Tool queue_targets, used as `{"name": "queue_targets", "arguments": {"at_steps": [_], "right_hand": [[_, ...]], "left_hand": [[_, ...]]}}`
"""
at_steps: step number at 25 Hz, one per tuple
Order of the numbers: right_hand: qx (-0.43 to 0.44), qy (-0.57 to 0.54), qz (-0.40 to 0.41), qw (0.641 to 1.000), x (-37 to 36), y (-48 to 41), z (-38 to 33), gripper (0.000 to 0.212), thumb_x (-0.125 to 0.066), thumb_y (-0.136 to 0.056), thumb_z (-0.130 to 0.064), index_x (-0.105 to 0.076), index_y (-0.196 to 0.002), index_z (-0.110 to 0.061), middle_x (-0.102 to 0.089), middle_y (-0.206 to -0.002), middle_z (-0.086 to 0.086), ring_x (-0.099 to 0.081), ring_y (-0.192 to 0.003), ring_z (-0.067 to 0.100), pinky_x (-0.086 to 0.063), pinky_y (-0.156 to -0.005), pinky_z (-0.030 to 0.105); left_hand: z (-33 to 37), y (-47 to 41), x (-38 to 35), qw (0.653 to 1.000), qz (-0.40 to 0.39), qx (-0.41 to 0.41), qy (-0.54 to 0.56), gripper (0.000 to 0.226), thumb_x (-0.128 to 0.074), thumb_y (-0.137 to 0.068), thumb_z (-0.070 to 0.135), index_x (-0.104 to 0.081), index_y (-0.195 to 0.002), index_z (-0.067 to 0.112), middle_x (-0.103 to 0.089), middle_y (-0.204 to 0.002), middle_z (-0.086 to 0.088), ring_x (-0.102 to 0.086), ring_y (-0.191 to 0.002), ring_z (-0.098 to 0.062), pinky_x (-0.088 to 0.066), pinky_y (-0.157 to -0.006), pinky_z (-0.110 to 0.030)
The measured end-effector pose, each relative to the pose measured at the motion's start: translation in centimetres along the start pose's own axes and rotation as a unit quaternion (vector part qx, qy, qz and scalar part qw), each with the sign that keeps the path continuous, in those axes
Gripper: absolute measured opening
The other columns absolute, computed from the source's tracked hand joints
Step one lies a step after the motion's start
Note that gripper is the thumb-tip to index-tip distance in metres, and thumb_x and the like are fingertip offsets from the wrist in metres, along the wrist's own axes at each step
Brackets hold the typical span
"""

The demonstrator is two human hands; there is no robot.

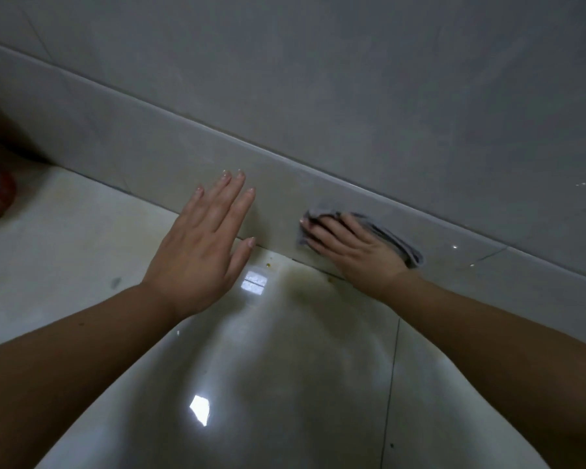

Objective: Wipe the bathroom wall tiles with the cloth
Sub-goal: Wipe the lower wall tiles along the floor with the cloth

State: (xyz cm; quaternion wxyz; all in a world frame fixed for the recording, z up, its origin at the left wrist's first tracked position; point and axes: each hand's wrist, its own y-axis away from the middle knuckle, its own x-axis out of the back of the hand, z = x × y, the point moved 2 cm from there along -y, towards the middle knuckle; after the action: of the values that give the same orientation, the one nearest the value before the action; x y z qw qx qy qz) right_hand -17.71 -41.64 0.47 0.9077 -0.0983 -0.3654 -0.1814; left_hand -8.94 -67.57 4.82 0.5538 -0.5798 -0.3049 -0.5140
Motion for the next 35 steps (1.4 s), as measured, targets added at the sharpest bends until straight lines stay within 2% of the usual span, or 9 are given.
{"name": "queue_targets", "arguments": {"at_steps": [2, 4, 6, 10, 12, 15, 19, 24, 35], "right_hand": [[0.011, -0.008, -0.014, 1.0, -0.7, 4.1, 0.5, 0.065, -0.03, -0.081, -0.005, -0.041, -0.145, -0.014, -0.032, -0.156, 0.005, -0.011, -0.147, 0.025, 0.011, -0.121, 0.039], [-0.024, -0.02, 0.013, 0.999, 0.1, 7.9, 2.1, 0.067, -0.036, -0.081, -0.004, -0.035, -0.147, -0.017, -0.014, -0.161, 0.001, 0.002, -0.15, 0.019, 0.007, -0.121, 0.036], [-0.075, -0.025, 0.027, 0.996, 1.8, 10.0, 4.1, 0.07, -0.043, -0.082, -0.004, -0.033, -0.149, -0.022, -0.003, -0.163, -0.002, 0.002, -0.15, 0.019, 0.005, -0.121, 0.038], [-0.147, -0.013, 0.054, 0.988, 3.3, 8.7, 5.9, 0.069, -0.054, -0.085, -0.009, -0.035, -0.149, -0.027, -0.018, -0.16, 0.0, -0.001, -0.149, 0.025, 0.003, -0.12, 0.044], [-0.121, -0.007, 0.035, 0.992, 2.0, 9.0, 5.1, 0.075, -0.055, -0.081, -0.005, -0.033, -0.15, -0.026, -0.02, -0.159, -0.001, 0.003, -0.149, 0.024, 0.006, -0.12, 0.044], [-0.034, -0.012, -0.017, 0.999, -0.8, 13.2, 2.9, 0.073, -0.035, -0.08, 0.0, -0.029, -0.151, -0.018, -0.022, -0.158, 0.002, 0.003, -0.149, 0.023, 0.008, -0.121, 0.04], [-0.07, -0.018, -0.012, 0.997, 0.3, 17.3, 5.0, 0.065, -0.041, -0.087, -0.006, -0.032, -0.15, -0.021, -0.018, -0.16, 0.004, -0.004, -0.15, 0.024, 0.003, -0.121, 0.042], [-0.153, 0.019, 0.07, 0.986, 1.2, 12.1, 5.3, 0.062, -0.051, -0.092, -0.014, -0.033, -0.15, -0.024, -0.017, -0.161, 0.003, 0.001, -0.15, 0.029, 0.004, -0.12, 0.049], [-0.049, -0.028, 0.046, 0.997, -1.8, -1.2, -2.7, 0.061, -0.03, -0.086, -0.011, -0.043, -0.145, -0.011, -0.036, -0.154, 0.007, -0.028, -0.14, 0.029, 0.006, -0.12, 0.042]], "left_hand": [[0.2, 0.1, -0.2, 1.0, -0.003, -0.006, 0.004, 0.063, -0.033, -0.101, 0.04, -0.026, -0.153, 0.007, -0.021, -0.162, -0.014, -0.013, -0.152, -0.024, -0.01, -0.124, -0.041], [0.3, 0.3, -0.4, 1.0, -0.004, -0.013, 0.003, 0.063, -0.033, -0.101, 0.04, -0.027, -0.153, 0.006, -0.022, -0.162, -0.014, -0.014, -0.151, -0.024, -0.011, -0.123, -0.042], [0.9, -0.1, -0.6, 1.0, -0.007, -0.022, 0.004, 0.063, -0.033, -0.101, 0.04, -0.027, -0.153, 0.005, -0.021, -0.162, -0.015, -0.014, -0.152, -0.025, -0.01, -0.124, -0.041], [3.5, -1.8, -0.6, 0.999, 0.005, -0.047, 0.018, 0.063, -0.036, -0.1, 0.037, -0.026, -0.153, 0.005, -0.02, -0.162, -0.015, -0.014, -0.152, -0.026, -0.012, -0.123, -0.044], [4.6, -2.0, -0.9, 0.998, 0.004, -0.059, 0.026, 0.063, -0.037, -0.101, 0.037, -0.026, -0.153, 0.005, -0.02, -0.162, -0.015, -0.013, -0.152, -0.025, -0.011, -0.123, -0.044], [5.3, -1.4, -1.3, 0.997, 0.002, -0.066, 0.032, 0.063, -0.036, -0.1, 0.037, -0.027, -0.153, 0.004, -0.021, -0.162, -0.015, -0.015, -0.151, -0.026, -0.011, -0.123, -0.042], [4.6, -0.5, -1.0, 0.999, 0.003, -0.024, 0.041, 0.063, -0.036, -0.1, 0.037, -0.024, -0.154, 0.006, -0.02, -0.162, -0.014, -0.013, -0.152, -0.024, -0.008, -0.124, -0.039], [4.1, 0.9, -0.4, 0.999, 0.006, 0.012, 0.038, 0.064, -0.037, -0.1, 0.037, -0.022, -0.155, 0.007, -0.019, -0.163, -0.013, -0.011, -0.152, -0.023, -0.005, -0.123, -0.037], [-2.5, 3.2, -1.4, 0.998, -0.02, 0.052, 0.008, 0.062, -0.037, -0.101, 0.037, -0.027, -0.153, 0.005, -0.022, -0.161, -0.015, -0.015, -0.151, -0.026, -0.009, -0.124, -0.041]]}}
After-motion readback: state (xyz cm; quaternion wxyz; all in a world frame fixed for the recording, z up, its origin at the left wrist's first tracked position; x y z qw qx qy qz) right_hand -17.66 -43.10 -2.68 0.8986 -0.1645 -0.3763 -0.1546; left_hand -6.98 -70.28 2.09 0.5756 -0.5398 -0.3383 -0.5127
